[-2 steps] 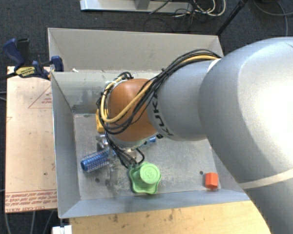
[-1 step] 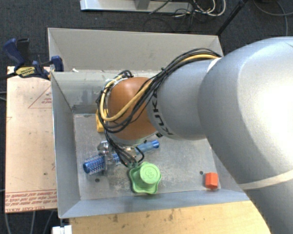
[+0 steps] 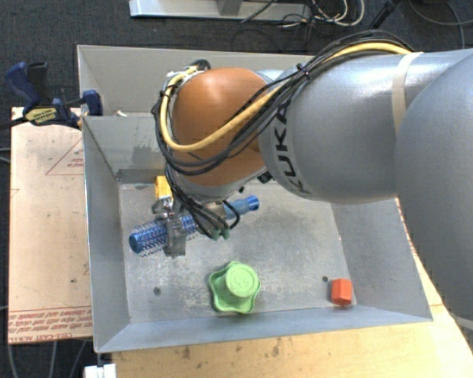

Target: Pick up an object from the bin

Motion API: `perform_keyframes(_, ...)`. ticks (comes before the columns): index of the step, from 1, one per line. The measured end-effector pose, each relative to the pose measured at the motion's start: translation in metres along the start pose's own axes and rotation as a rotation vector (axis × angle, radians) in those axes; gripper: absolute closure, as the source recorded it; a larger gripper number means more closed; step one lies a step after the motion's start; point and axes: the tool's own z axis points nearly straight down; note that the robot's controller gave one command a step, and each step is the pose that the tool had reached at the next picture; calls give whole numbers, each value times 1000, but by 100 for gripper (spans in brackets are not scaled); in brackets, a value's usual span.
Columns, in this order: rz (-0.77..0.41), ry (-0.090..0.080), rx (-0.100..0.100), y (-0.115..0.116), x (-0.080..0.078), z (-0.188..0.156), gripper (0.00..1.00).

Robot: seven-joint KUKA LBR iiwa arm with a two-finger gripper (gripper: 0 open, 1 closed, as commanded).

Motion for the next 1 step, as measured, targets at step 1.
perform_keyframes(1, -375, 6, -1, 22, 41, -45, 100)
